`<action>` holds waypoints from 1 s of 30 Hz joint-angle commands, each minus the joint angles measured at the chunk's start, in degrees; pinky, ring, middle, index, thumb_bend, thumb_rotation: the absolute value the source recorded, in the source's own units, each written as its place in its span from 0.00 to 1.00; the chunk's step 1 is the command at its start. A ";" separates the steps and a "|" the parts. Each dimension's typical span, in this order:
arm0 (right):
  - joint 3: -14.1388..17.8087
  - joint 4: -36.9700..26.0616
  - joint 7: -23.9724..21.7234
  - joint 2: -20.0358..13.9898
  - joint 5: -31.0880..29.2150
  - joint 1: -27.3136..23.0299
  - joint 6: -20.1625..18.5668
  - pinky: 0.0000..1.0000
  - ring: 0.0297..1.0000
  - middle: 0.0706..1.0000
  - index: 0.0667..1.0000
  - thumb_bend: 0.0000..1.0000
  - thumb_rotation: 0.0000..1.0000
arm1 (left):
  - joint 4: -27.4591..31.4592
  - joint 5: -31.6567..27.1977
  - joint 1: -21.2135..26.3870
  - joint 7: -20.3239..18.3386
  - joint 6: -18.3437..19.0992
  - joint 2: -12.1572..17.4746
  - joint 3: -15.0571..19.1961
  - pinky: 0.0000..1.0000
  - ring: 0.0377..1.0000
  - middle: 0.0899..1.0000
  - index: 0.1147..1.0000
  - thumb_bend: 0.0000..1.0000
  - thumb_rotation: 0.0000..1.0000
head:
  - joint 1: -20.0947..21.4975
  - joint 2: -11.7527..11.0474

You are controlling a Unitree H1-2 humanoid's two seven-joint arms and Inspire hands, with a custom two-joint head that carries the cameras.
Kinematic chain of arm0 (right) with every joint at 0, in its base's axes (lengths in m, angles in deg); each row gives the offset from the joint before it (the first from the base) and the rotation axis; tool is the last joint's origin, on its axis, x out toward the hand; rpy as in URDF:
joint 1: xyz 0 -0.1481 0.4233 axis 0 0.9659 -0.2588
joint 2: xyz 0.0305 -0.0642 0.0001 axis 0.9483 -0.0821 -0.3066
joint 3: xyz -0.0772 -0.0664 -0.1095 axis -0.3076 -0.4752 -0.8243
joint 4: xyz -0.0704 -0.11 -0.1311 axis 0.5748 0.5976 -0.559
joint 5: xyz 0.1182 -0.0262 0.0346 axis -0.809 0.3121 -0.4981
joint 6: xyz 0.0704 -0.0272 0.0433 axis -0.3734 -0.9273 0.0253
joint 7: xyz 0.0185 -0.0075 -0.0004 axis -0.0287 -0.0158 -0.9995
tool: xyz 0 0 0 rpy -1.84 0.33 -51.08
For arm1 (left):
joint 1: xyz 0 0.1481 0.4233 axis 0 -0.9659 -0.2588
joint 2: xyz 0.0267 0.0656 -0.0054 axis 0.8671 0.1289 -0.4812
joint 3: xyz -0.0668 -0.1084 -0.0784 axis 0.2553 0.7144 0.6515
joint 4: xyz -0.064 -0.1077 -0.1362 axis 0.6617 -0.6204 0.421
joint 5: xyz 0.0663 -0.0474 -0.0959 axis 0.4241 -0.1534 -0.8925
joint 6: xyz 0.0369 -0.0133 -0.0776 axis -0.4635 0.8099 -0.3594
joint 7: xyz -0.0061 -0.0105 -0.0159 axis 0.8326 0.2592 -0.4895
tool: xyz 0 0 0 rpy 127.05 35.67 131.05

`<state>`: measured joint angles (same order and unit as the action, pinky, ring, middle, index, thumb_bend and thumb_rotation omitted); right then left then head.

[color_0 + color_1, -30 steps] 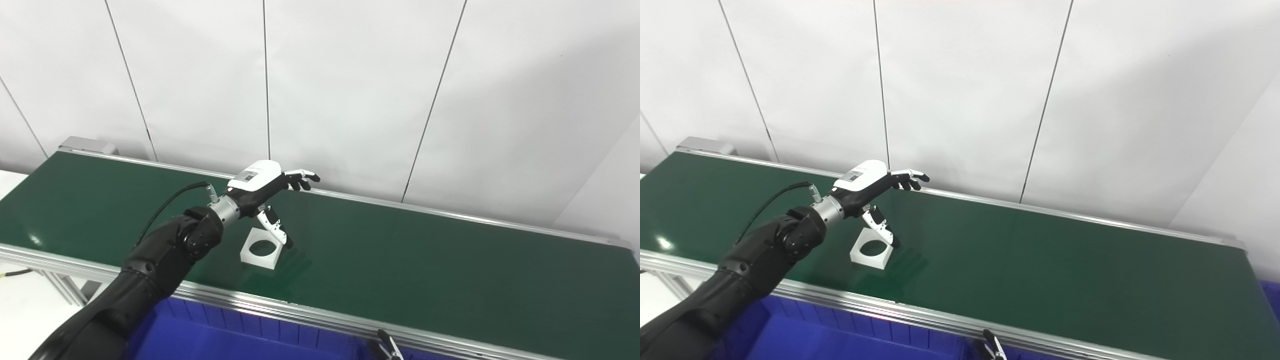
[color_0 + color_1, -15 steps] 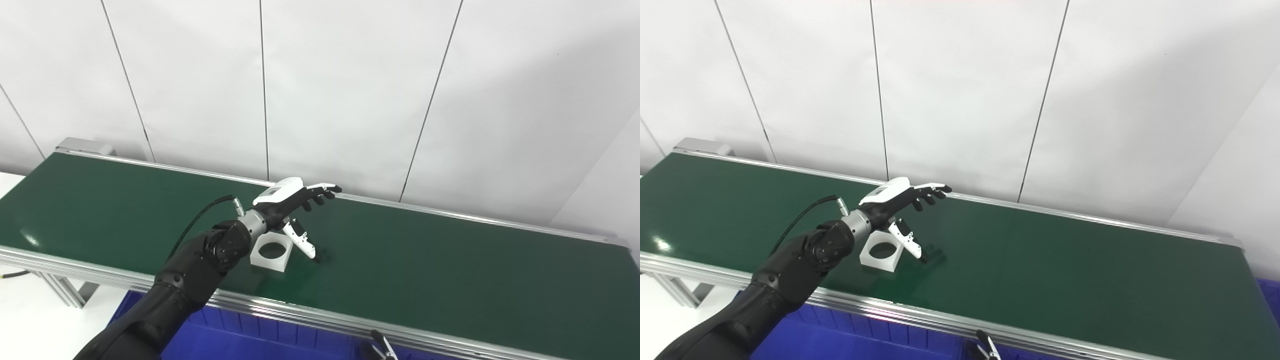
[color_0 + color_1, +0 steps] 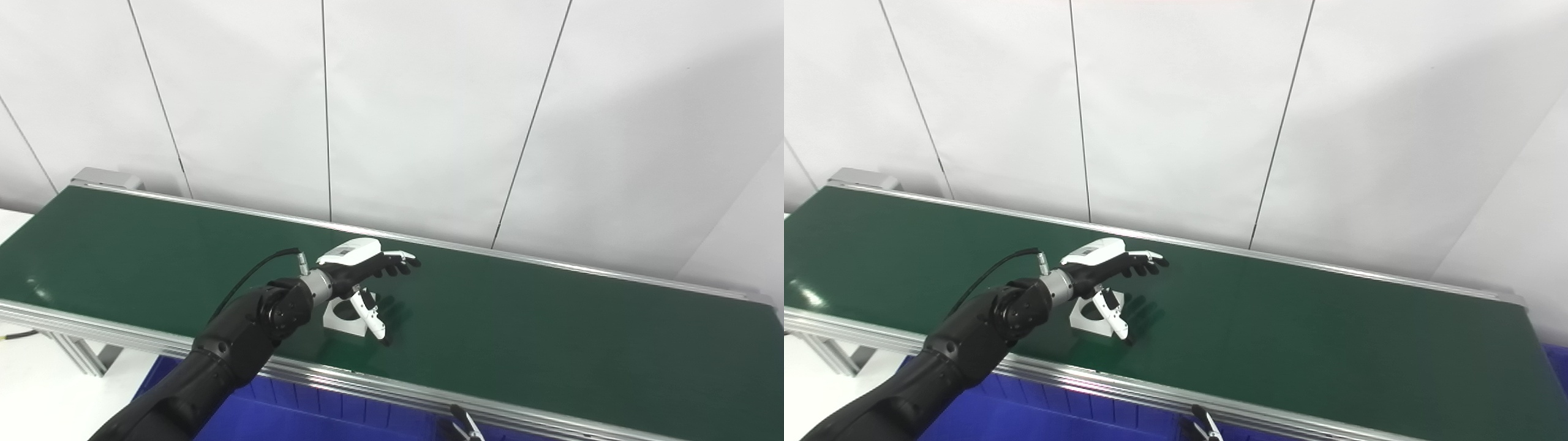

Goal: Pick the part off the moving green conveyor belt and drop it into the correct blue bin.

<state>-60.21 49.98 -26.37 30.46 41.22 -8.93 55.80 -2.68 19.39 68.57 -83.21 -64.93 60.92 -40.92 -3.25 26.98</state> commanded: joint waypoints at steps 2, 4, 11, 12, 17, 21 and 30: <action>-0.56 -2.26 -0.95 1.04 -0.12 -0.01 2.19 0.89 0.89 0.83 0.92 0.92 0.81 | 1.61 2.10 3.82 1.60 -0.85 2.01 -0.48 0.77 0.79 0.80 0.83 1.00 0.21 | 0.09 0.22; -0.78 -2.57 -0.92 1.02 -0.01 0.02 2.19 0.90 0.89 0.83 0.92 0.91 0.81 | 1.11 4.50 4.07 1.84 -1.06 2.61 -1.88 0.80 0.80 0.80 0.82 1.00 0.23 | 0.27 0.40; -1.11 -3.17 -0.44 1.19 0.34 0.44 2.19 0.88 0.88 0.83 0.92 0.92 0.82 | -0.75 13.57 5.13 5.86 -1.97 4.26 -8.05 0.82 0.82 0.81 0.80 1.00 0.26 | 0.53 0.60; -1.17 -3.36 -0.41 1.19 0.39 0.51 2.18 0.88 0.88 0.83 0.92 0.92 0.82 | -0.69 15.62 5.33 6.65 -1.25 4.45 -9.07 0.82 0.82 0.81 0.80 1.00 0.26 | 0.61 0.71; -1.60 -4.17 -0.08 1.08 1.02 0.79 2.18 0.87 0.88 0.83 0.93 0.90 0.83 | -0.81 23.50 6.62 8.36 2.64 5.00 -13.34 0.86 0.84 0.84 0.81 0.96 0.27 | 0.77 0.97; -1.84 -4.48 0.07 1.02 1.19 1.08 2.18 0.87 0.88 0.83 0.93 0.91 0.83 | -2.11 24.22 7.13 7.74 3.32 4.33 -14.45 0.87 0.84 0.84 0.81 0.96 0.28 | 1.28 1.54; -2.42 -5.71 0.86 1.31 2.05 1.89 2.20 0.85 0.87 0.82 0.92 0.92 0.83 | -7.32 23.22 5.39 15.33 4.70 0.72 -15.32 0.70 0.69 0.68 0.61 0.88 0.08 | 1.84 2.28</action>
<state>-62.06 46.27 -25.87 30.81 42.98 -7.20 55.80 -8.24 41.36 73.63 -70.44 -61.81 60.67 -56.40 -1.41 29.18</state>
